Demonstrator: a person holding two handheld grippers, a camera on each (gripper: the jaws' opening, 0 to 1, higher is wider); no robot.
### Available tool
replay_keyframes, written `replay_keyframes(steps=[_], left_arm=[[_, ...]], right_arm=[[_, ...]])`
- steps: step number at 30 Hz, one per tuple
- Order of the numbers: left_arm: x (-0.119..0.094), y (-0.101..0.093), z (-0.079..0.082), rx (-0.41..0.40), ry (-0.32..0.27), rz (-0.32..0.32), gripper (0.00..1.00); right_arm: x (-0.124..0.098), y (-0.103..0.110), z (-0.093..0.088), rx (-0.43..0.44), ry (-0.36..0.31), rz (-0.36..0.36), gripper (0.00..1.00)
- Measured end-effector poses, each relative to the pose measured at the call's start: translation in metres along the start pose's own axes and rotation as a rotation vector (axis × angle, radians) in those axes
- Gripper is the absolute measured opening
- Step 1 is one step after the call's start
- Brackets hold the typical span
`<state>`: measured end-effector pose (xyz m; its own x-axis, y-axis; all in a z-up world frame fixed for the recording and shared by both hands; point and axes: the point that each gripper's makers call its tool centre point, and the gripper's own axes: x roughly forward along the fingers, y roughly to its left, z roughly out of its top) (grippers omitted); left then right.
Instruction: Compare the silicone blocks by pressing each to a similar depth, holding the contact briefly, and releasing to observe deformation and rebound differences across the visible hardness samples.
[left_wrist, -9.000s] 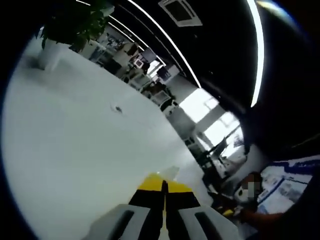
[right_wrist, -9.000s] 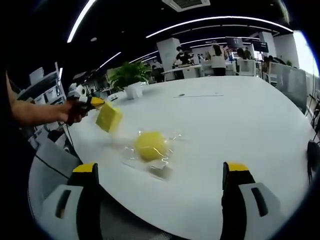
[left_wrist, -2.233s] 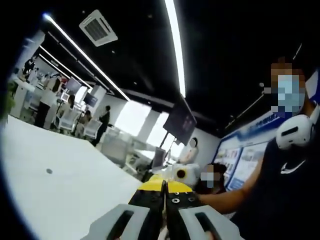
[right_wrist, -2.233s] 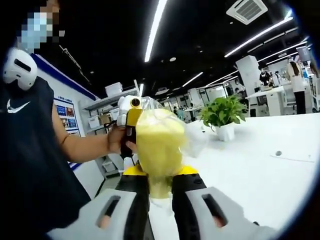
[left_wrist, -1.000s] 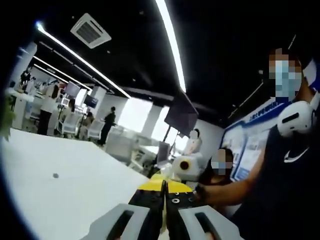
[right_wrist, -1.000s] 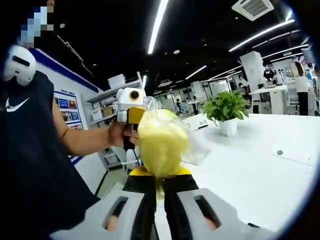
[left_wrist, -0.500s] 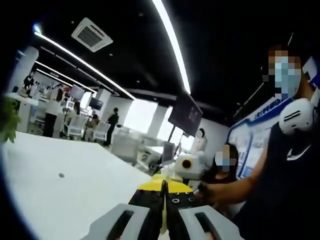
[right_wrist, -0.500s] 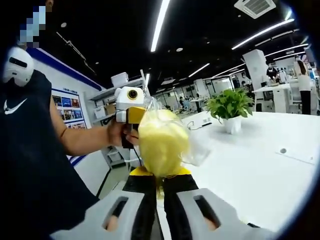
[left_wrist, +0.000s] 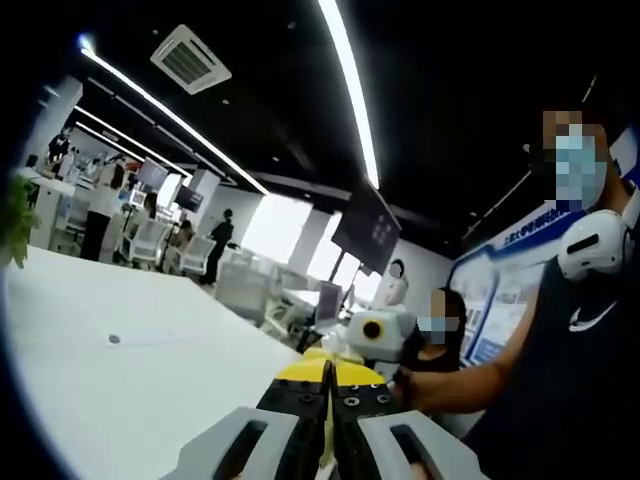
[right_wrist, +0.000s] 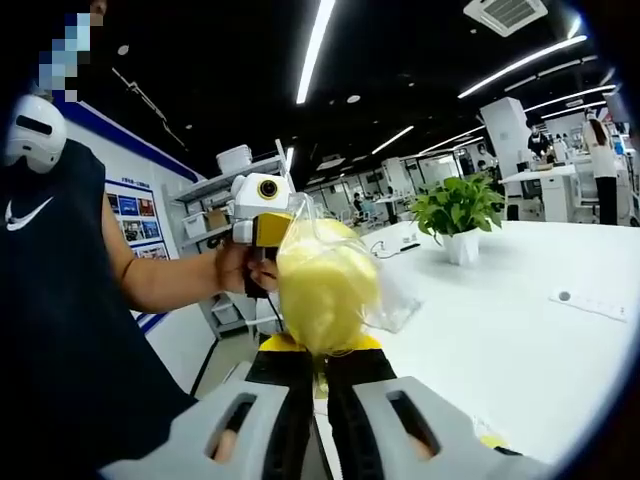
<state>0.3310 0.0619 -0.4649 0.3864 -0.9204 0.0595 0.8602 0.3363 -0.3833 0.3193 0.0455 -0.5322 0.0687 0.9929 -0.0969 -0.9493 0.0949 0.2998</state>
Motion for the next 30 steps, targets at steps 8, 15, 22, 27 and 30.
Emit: replay_keyframes(steps=[8,15,22,27,30], left_arm=[[0.006,0.006,0.001,0.048,0.026,0.009,0.0],[0.006,0.008,0.004,0.119,0.023,0.024,0.0],[0.003,0.006,0.007,0.121,0.017,0.024,0.0],[0.001,0.006,0.006,0.124,0.017,0.035,0.0],[0.0,0.006,0.004,0.134,0.019,0.044,0.0]], right_arm=[[0.0,-0.008,0.0,0.002,-0.015,-0.007,0.0],[0.0,-0.011,0.003,-0.012,-0.016,-0.009,0.0],[0.002,-0.01,0.006,-0.037,-0.011,-0.001,0.0],[0.003,-0.008,0.005,-0.037,-0.009,0.005,0.0],[0.004,-0.006,0.001,-0.033,-0.001,0.003,0.0]])
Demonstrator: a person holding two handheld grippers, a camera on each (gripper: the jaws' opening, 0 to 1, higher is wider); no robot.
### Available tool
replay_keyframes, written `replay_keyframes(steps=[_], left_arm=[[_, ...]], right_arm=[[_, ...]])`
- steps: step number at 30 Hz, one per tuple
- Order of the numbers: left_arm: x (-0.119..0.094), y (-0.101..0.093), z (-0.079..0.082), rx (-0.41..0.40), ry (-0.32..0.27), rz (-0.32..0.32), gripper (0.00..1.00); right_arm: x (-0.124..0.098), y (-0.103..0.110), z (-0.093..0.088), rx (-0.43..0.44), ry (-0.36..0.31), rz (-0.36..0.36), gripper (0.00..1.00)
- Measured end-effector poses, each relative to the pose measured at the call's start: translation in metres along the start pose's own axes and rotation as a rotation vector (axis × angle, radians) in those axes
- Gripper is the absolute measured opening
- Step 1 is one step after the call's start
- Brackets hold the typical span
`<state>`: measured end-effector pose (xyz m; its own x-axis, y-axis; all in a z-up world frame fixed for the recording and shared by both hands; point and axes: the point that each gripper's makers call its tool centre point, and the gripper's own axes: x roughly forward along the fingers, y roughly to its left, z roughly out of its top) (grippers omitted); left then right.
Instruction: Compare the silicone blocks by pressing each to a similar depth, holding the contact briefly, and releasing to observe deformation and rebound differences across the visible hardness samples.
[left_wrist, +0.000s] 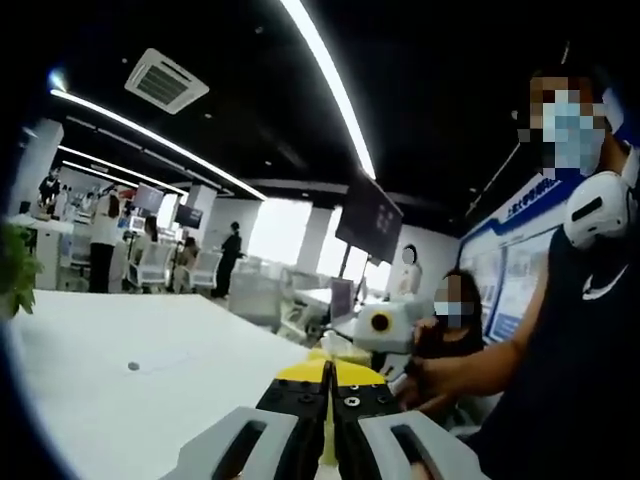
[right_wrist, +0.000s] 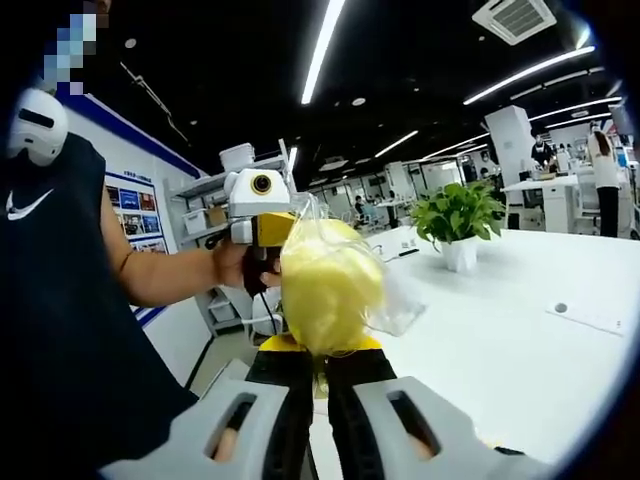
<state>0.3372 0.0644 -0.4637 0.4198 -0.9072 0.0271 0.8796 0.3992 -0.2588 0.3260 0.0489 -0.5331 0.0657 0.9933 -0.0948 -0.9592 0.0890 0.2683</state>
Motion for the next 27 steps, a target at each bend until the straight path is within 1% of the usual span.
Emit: replay_keyframes(steps=[3,6,8,11,14,16,18,20,21,22,23,24,27], left_arm=[[-0.0011,0.0003,-0.0031,0.003,0.015,0.009,0.0],[-0.002,-0.0009,-0.0039,-0.014,0.021,0.014,0.0],[-0.0027,-0.0014,-0.0033,-0.044,0.017,0.018,0.0],[-0.0037,0.001,-0.005,-0.025,0.027,0.041,0.0],[-0.0048,0.001,-0.0051,-0.026,0.027,0.038,0.0],[-0.0056,0.001,-0.0046,-0.035,0.025,0.031,0.0],[-0.0064,0.001,-0.0028,-0.048,0.016,0.025,0.0],[-0.0061,0.0016,-0.002,-0.058,0.013,0.024,0.0],[-0.006,0.0019,-0.0018,-0.059,0.012,0.025,0.0],[-0.0055,0.0027,-0.0012,-0.064,0.009,0.026,0.0],[-0.0054,0.0031,-0.0002,-0.059,0.004,0.025,0.0],[-0.0055,0.0029,0.003,-0.029,-0.011,0.014,0.0],[-0.005,0.0025,0.0039,-0.013,-0.006,0.008,0.0]], right_arm=[[0.0008,0.0011,-0.0026,0.013,0.004,0.0,0.0],[0.0009,0.0035,-0.0036,0.012,-0.002,0.005,0.01],[0.0012,0.0039,-0.0032,-0.004,-0.008,0.004,0.01],[0.0032,0.0043,-0.0045,-0.006,0.009,0.002,0.01],[0.0037,0.0029,-0.0045,-0.018,0.01,0.001,0.01],[0.0039,0.0044,-0.0036,-0.064,0.021,0.009,0.0],[0.0036,0.0042,-0.0012,-0.033,0.027,0.007,0.0],[0.0036,0.002,-0.0001,-0.044,0.034,0.0,0.0],[0.0033,-0.003,0.0008,-0.061,0.038,-0.03,0.0],[0.0042,-0.001,0.0021,-0.064,0.042,-0.023,0.0],[0.0047,-0.0002,0.0034,-0.062,0.041,-0.018,0.0],[0.0048,0.0001,0.0043,-0.061,0.039,-0.017,0.0],[0.0049,0.0011,0.0051,-0.055,0.034,-0.007,0.0]])
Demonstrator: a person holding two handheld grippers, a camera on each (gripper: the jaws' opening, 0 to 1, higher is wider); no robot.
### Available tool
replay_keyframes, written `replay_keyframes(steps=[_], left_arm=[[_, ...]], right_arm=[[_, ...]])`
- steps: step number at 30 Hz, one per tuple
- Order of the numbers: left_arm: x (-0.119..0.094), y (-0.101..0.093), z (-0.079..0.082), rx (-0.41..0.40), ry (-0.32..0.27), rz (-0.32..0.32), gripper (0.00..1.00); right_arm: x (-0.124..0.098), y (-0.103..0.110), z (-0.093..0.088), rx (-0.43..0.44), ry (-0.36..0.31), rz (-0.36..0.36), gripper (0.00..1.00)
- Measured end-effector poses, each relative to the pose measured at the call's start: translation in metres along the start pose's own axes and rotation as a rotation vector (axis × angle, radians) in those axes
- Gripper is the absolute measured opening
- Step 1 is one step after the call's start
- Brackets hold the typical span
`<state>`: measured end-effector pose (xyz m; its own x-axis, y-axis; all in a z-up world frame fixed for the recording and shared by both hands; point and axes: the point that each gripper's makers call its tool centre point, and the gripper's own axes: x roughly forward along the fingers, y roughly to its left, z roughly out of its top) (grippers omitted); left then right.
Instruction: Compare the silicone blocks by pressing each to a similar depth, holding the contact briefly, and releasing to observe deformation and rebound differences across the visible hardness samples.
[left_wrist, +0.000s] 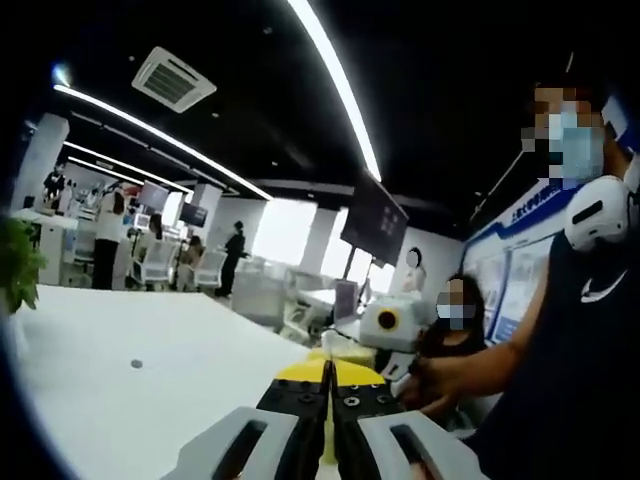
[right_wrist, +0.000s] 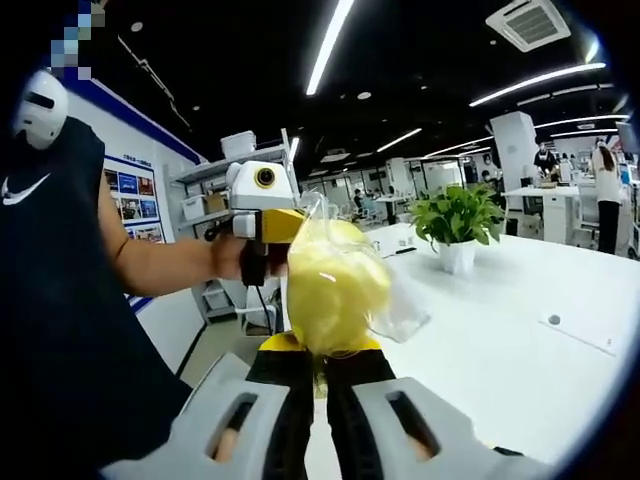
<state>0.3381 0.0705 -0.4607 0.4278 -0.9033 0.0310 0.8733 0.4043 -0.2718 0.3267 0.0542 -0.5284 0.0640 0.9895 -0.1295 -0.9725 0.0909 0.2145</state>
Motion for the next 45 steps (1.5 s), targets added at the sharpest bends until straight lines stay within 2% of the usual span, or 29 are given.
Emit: replay_keyframes(steps=[3,5,8,9,12,14,20,24,28,29,31,36,39,43,45], left_arm=[[0.0,0.002,-0.002,0.003,0.006,0.001,0.0],[-0.002,0.004,-0.002,-0.103,0.013,0.011,0.0],[-0.003,0.004,-0.001,-0.05,0.007,0.009,0.0],[-0.003,0.004,0.0,-0.052,0.008,0.01,0.0],[-0.005,0.003,0.003,-0.117,0.002,-0.007,0.0],[-0.005,0.003,0.004,-0.09,-0.001,-0.003,0.0],[-0.001,0.001,0.003,-0.097,0.001,-0.012,0.0],[0.001,0.002,0.005,-0.094,-0.006,-0.005,0.0],[0.003,0.001,0.01,-0.111,-0.027,-0.011,0.0],[0.003,0.001,0.011,-0.11,-0.03,-0.011,0.0],[0.002,0.001,0.014,-0.117,-0.042,-0.014,0.0],[0.0,0.001,0.029,-0.15,-0.101,-0.028,0.0],[0.0,0.001,0.035,-0.156,-0.124,-0.031,0.0],[0.003,0.003,0.034,-0.158,-0.121,-0.024,0.0],[0.004,0.005,0.03,-0.152,-0.107,-0.012,0.0]], right_arm=[[0.001,0.0,-0.001,0.004,0.008,-0.001,0.0],[0.002,-0.001,-0.002,0.017,0.01,-0.001,0.0],[0.004,0.002,-0.001,0.042,-0.006,0.019,0.01],[0.005,-0.002,-0.001,0.044,-0.015,-0.009,0.01],[0.005,-0.001,0.002,0.026,-0.04,-0.006,0.02],[0.005,-0.001,0.003,0.03,-0.045,-0.013,0.03],[0.002,-0.002,0.002,0.051,-0.067,-0.013,0.05],[0.001,-0.007,0.005,0.004,-0.099,-0.043,0.06],[0.0,-0.008,0.009,0.057,-0.126,-0.025,0.1],[0.0,-0.007,0.013,0.076,-0.149,-0.017,0.14],[-0.003,-0.013,0.022,0.047,-0.2,-0.053,0.25],[-0.008,-0.02,0.025,0.047,-0.209,-0.085,0.4],[-0.01,-0.027,0.027,0.033,-0.213,-0.123,0.53],[-0.016,-0.041,0.03,0.021,-0.231,-0.194,0.84],[-0.021,-0.048,0.028,0.003,-0.231,-0.234,0.95]])
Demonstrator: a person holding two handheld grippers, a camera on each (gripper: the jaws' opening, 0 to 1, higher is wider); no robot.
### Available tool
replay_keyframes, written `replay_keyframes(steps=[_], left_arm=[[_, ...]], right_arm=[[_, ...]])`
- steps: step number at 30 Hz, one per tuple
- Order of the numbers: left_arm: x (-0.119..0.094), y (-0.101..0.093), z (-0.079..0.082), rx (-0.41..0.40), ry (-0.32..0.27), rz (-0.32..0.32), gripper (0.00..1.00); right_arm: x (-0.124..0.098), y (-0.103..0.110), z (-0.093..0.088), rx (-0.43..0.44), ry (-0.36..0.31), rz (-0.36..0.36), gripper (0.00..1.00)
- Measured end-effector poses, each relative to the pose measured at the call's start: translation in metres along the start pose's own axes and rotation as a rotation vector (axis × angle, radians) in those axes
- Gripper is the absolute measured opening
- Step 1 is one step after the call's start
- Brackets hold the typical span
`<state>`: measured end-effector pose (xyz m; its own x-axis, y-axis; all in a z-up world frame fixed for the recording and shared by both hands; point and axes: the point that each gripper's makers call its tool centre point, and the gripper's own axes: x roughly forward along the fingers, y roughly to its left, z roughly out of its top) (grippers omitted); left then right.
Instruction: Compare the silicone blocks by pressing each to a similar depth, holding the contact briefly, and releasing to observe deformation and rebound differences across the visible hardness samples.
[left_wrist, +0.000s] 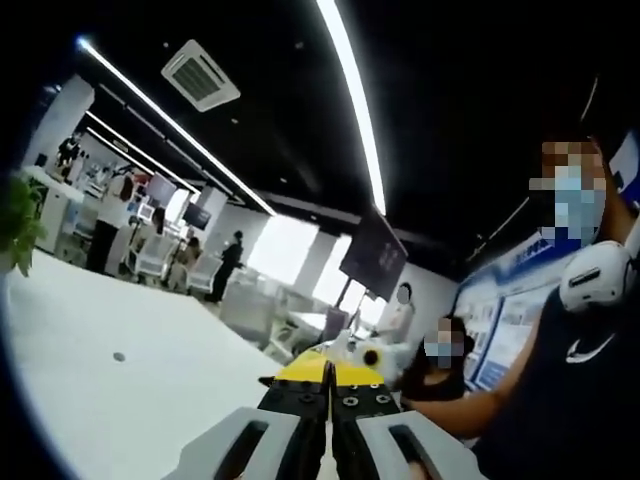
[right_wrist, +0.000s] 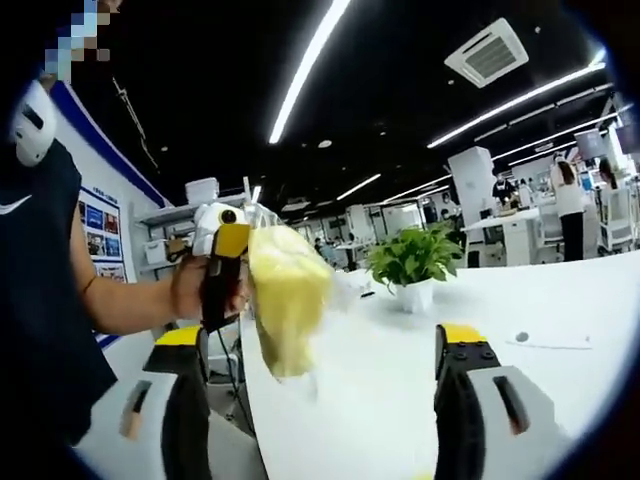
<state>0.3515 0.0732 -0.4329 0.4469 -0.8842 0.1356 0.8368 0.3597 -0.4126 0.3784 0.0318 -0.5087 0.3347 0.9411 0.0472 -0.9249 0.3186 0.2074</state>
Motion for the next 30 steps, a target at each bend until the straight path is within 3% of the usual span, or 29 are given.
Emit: replay_keyframes(steps=[3,4,6,8,16,20,23,30], left_arm=[[0.0,0.004,-0.004,0.004,0.015,0.013,0.0],[0.0,0.004,-0.004,0.004,0.016,0.014,0.0],[-0.001,0.006,-0.004,0.003,0.018,0.017,0.0],[-0.002,0.01,-0.002,-0.044,0.01,0.027,0.0],[-0.005,0.021,-0.009,-0.048,0.025,0.073,0.0],[-0.006,0.025,-0.014,-0.047,0.035,0.09,0.0],[-0.007,0.028,-0.016,-0.055,0.038,0.098,0.0],[-0.013,0.039,-0.022,-0.076,0.027,0.124,0.0]], right_arm=[[-0.008,-0.008,-0.002,-0.002,-0.001,-0.03,0.96],[-0.014,-0.02,0.0,-0.009,-0.011,-0.095,0.96],[-0.024,-0.028,0.004,-0.018,-0.045,-0.135,0.96],[-0.033,-0.035,0.002,-0.007,-0.04,-0.162,0.96],[-0.069,-0.064,-0.006,-0.04,-0.017,-0.294,0.96],[-0.087,-0.075,-0.018,-0.066,0.011,-0.348,0.96],[-0.106,-0.084,-0.033,-0.124,0.07,-0.412,0.96],[-0.139,-0.091,-0.066,-0.119,0.134,-0.477,0.96]])
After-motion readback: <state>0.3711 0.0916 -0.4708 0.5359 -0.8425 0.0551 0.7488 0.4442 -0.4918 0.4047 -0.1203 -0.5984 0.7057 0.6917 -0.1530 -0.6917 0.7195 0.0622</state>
